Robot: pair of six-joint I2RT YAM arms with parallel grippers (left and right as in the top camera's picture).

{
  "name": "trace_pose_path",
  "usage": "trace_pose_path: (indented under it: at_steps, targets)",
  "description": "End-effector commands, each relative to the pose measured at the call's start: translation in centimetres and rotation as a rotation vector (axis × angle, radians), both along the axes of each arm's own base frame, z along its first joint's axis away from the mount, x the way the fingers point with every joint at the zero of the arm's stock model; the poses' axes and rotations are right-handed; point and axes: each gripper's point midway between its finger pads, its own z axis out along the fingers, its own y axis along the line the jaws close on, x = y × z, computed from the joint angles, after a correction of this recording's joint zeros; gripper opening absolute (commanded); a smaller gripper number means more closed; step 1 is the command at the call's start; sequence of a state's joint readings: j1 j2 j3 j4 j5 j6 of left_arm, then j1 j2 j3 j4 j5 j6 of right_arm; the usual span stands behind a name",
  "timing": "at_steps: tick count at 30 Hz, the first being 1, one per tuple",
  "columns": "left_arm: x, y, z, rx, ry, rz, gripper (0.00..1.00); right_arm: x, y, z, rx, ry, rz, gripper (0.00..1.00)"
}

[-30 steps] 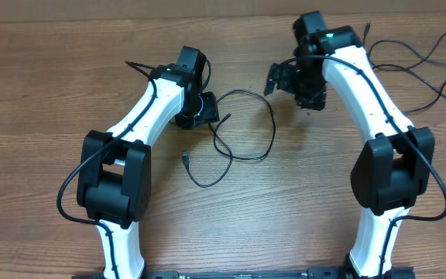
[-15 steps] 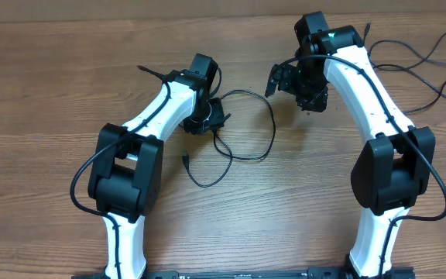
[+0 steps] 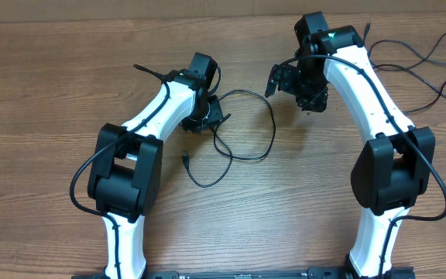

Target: Untangle cables

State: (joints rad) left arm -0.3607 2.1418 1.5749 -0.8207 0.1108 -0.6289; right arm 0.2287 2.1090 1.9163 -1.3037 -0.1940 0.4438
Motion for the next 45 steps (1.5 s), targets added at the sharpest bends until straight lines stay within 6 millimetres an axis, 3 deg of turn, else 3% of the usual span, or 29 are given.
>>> trace_pose_path:
  at_steps: [1, 15, 20, 30, 36, 45]
  targets:
    - [-0.3, 0.2, -0.8, 0.023, 0.014, 0.023, 0.31, -0.3, -0.1, -1.0, -0.009, 0.028, 0.0, 1.0]
    - [-1.0, 0.8, -1.6, 0.052, 0.03, 0.02, 0.26, -0.3, -0.1, -1.0, -0.009, 0.027, -0.001, 1.0]
    - [-0.8, 1.2, -1.7, 0.078, 0.018, 0.024, 0.1, -0.3, -0.1, -1.0, -0.009, 0.027, -0.001, 1.0]
    - [-0.7, 1.1, -1.2, 0.08, 0.007, -0.035, 0.04, -0.3, -0.1, -1.0, -0.009, 0.027, 0.0, 1.0]
    - [-0.2, 0.4, 3.0, 0.047, -0.03, -0.089, 0.04, -0.4, -0.1, -1.0, -0.009, 0.029, 0.0, 1.0]
    - [1.0, -0.8, 14.0, -0.063, -0.244, -0.13, 0.04, -2.1, 0.4, -2.7, -0.012, 0.092, 0.024, 1.0]
